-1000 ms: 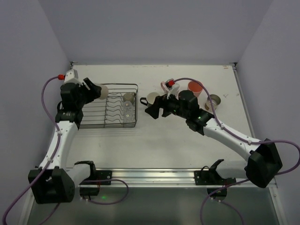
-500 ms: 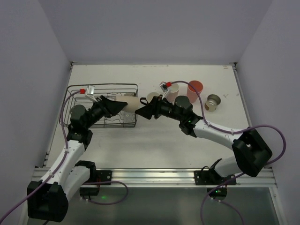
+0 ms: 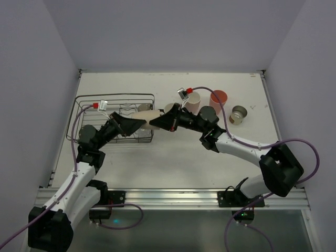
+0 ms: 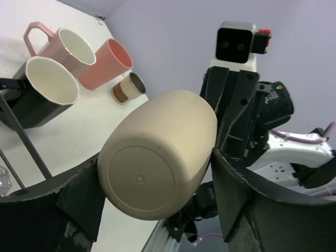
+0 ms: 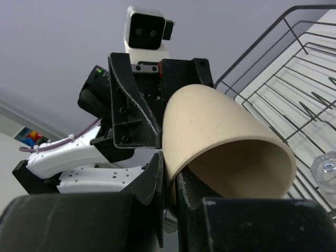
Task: Unload the cups from the dish rack
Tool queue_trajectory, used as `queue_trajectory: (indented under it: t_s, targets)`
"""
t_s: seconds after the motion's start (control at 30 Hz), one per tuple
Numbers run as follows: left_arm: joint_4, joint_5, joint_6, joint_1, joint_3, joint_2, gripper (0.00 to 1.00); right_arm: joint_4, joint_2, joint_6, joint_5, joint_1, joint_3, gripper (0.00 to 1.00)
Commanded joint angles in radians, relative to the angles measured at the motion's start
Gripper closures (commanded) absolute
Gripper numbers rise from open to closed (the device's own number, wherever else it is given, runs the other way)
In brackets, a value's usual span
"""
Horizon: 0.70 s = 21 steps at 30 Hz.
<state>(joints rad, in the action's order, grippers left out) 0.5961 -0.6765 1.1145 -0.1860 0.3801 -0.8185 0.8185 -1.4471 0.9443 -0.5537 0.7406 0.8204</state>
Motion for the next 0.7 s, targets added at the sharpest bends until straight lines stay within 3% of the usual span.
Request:
queue_trajectory:
  t_s: [0.0,0.1,0.13,0.2,0.23,0.27,0.33,0.53,0.67]
  targets:
    - [-0.238,0.049,-0.261,-0.015,0.126,0.044,0.20,-0.048,0.068,-0.105,0.084,0.002,-0.010,1.00]
    - [-0.584,0.177,-0.468,-0.015,0.253,0.090,0.10,-0.333,0.179,-0.273,0.167,0.002,0.005,1.00]
    - [-0.648,0.211,-0.511,-0.015,0.278,0.110,0.07,-0.513,0.206,-0.321,0.217,0.002,0.044,1.00]
    - [-0.756,0.279,-0.608,-0.017,0.335,0.128,0.06,-0.710,0.246,-0.479,0.282,0.000,0.100,1.00]
    - [-0.783,0.293,-0.639,-0.015,0.356,0.134,0.06,-0.899,0.273,-0.516,0.329,0.000,0.153,1.00]
    - [-0.807,0.314,-0.689,-0.017,0.364,0.137,0.06,-0.974,0.286,-0.544,0.441,-0.006,0.173,1.00]
    - [-0.863,0.334,-0.731,-0.015,0.368,0.145,0.05,-1.164,0.312,-0.590,0.509,-0.029,0.219,1.00]
    - [-0.906,0.382,-0.802,-0.015,0.323,0.137,0.04,-1.421,0.242,-0.650,0.526,-0.190,0.301,1.00]
    - [-0.897,0.390,-0.817,-0.015,0.299,0.130,0.04,-1.473,0.055,-0.696,0.595,-0.219,0.384,1.00]
